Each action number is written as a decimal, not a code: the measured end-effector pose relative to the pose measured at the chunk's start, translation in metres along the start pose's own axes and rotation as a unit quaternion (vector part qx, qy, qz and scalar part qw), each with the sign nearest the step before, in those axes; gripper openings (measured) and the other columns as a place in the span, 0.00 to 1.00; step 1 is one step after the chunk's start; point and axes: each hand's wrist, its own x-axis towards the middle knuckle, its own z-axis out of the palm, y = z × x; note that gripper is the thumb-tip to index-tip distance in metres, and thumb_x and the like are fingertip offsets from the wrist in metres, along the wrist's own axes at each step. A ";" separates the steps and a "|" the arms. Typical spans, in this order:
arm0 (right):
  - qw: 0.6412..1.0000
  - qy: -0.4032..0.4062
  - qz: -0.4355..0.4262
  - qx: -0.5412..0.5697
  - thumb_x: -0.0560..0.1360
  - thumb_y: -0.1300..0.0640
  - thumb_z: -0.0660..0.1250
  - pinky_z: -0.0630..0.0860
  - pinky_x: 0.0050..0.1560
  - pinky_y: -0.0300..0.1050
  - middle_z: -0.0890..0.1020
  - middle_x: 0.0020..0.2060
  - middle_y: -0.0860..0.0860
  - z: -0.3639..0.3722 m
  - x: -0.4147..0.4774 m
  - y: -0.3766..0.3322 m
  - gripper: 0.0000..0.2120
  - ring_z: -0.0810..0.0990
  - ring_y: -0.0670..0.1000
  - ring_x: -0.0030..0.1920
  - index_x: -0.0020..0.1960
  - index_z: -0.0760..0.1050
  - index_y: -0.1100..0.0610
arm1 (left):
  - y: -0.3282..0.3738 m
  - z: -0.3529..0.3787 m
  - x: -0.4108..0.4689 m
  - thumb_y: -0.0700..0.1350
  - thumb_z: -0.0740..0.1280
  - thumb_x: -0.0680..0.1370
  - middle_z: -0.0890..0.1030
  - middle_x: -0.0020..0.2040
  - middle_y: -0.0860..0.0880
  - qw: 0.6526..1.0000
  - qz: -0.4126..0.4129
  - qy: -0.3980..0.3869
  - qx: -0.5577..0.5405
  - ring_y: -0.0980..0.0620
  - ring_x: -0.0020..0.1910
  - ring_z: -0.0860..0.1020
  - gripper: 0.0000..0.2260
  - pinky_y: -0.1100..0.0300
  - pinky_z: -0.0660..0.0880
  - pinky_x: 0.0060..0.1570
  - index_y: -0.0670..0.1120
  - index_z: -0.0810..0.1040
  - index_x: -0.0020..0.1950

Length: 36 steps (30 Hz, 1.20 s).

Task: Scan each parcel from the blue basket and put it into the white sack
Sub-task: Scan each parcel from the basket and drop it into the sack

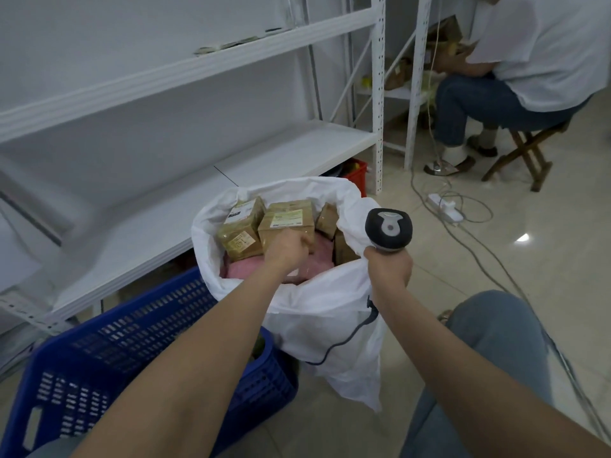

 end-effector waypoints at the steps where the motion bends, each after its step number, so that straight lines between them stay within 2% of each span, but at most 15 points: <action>1: 1.000 0.003 -0.009 -0.021 0.70 0.62 0.69 0.74 0.43 0.46 0.78 0.51 0.58 0.005 -0.006 -0.002 0.10 0.78 0.57 0.46 0.50 0.74 0.59 | -0.006 -0.004 -0.003 0.39 0.63 0.76 0.81 0.59 0.52 1.000 -0.003 0.007 0.000 0.51 0.58 0.78 0.13 0.56 0.75 0.57 0.51 0.84 0.54; 5: 0.993 -0.010 -0.068 -0.092 0.69 0.57 0.70 0.78 0.47 0.51 0.75 0.53 0.58 0.022 -0.040 -0.010 0.08 0.77 0.60 0.49 0.47 0.74 0.56 | -0.033 -0.015 -0.023 0.40 0.62 0.76 0.81 0.59 0.50 0.999 -0.025 0.024 -0.003 0.49 0.58 0.77 0.13 0.57 0.74 0.57 0.50 0.83 0.55; 8: 0.986 -0.041 -0.122 -0.110 0.69 0.55 0.71 0.78 0.53 0.53 0.75 0.56 0.57 0.037 -0.071 -0.009 0.09 0.75 0.60 0.55 0.41 0.70 0.52 | -0.061 -0.027 -0.043 0.41 0.63 0.77 0.81 0.59 0.50 0.998 -0.047 0.037 -0.007 0.49 0.56 0.78 0.12 0.57 0.75 0.55 0.50 0.82 0.56; 10: 0.981 -0.083 -0.141 -0.107 0.66 0.55 0.72 0.79 0.52 0.55 0.78 0.53 0.57 0.052 -0.090 -0.004 0.10 0.77 0.59 0.53 0.38 0.69 0.50 | -0.085 -0.036 -0.059 0.42 0.63 0.78 0.79 0.61 0.49 0.997 -0.063 0.048 -0.023 0.48 0.59 0.77 0.11 0.58 0.73 0.57 0.47 0.82 0.57; 13: 0.965 -0.188 -0.129 -0.131 0.67 0.61 0.71 0.77 0.43 0.48 0.81 0.42 0.56 0.080 -0.114 0.010 0.06 0.79 0.55 0.45 0.39 0.74 0.56 | -0.128 -0.047 -0.086 0.39 0.61 0.78 0.77 0.63 0.45 0.991 -0.105 0.074 -0.032 0.46 0.59 0.76 0.13 0.55 0.74 0.55 0.47 0.81 0.57; 16: 0.941 -0.287 -0.082 -0.158 0.68 0.62 0.71 0.80 0.49 0.52 0.83 0.43 0.57 0.107 -0.139 0.036 0.07 0.81 0.57 0.46 0.45 0.77 0.57 | -0.173 -0.049 -0.111 0.39 0.61 0.79 0.78 0.61 0.45 0.986 -0.152 0.067 -0.032 0.46 0.56 0.78 0.13 0.55 0.75 0.52 0.47 0.81 0.59; 20: 0.893 -0.370 -0.048 -0.251 0.68 0.61 0.70 0.80 0.52 0.57 0.83 0.44 0.60 0.149 -0.161 0.084 0.04 0.82 0.61 0.48 0.40 0.76 0.57 | -0.235 -0.032 -0.136 0.39 0.62 0.79 0.80 0.61 0.46 0.973 -0.223 0.045 -0.049 0.48 0.58 0.77 0.12 0.57 0.74 0.55 0.46 0.80 0.60; 24: 0.873 -0.386 -0.005 -0.298 0.70 0.60 0.70 0.79 0.52 0.51 0.84 0.48 0.59 0.186 -0.163 0.124 0.04 0.82 0.59 0.50 0.44 0.77 0.57 | -0.289 -0.001 -0.144 0.40 0.61 0.80 0.78 0.62 0.44 0.948 -0.301 0.011 -0.103 0.46 0.59 0.76 0.12 0.59 0.73 0.53 0.44 0.79 0.61; 26: 0.867 -0.381 0.012 -0.321 0.71 0.58 0.70 0.78 0.49 0.48 0.83 0.50 0.60 0.205 -0.156 0.141 0.10 0.81 0.59 0.51 0.50 0.79 0.60 | -0.311 0.021 -0.140 0.41 0.61 0.80 0.77 0.63 0.41 0.936 -0.328 -0.036 -0.125 0.43 0.60 0.76 0.13 0.56 0.73 0.54 0.43 0.77 0.63; 29: 0.850 -0.374 0.034 -0.370 0.74 0.53 0.70 0.71 0.44 0.44 0.81 0.52 0.56 0.236 -0.142 0.158 0.17 0.79 0.57 0.50 0.57 0.77 0.62 | -0.333 0.056 -0.129 0.44 0.65 0.79 0.75 0.64 0.40 0.915 -0.359 -0.124 -0.141 0.42 0.61 0.74 0.18 0.56 0.72 0.55 0.40 0.71 0.67; 32: 0.838 -0.366 0.069 -0.399 0.73 0.51 0.69 0.77 0.45 0.46 0.82 0.51 0.56 0.271 -0.126 0.169 0.16 0.80 0.55 0.48 0.56 0.76 0.60 | -0.347 0.086 -0.111 0.46 0.69 0.76 0.74 0.65 0.43 0.910 -0.361 -0.123 -0.166 0.44 0.63 0.74 0.24 0.56 0.70 0.60 0.41 0.68 0.69; 36: 0.837 -0.353 0.099 -0.407 0.72 0.55 0.68 0.81 0.48 0.49 0.83 0.48 0.58 0.311 -0.104 0.184 0.08 0.83 0.57 0.47 0.48 0.76 0.59 | -0.361 0.124 -0.076 0.50 0.69 0.76 0.76 0.62 0.42 0.907 -0.340 -0.167 -0.184 0.43 0.60 0.75 0.21 0.52 0.71 0.61 0.43 0.71 0.65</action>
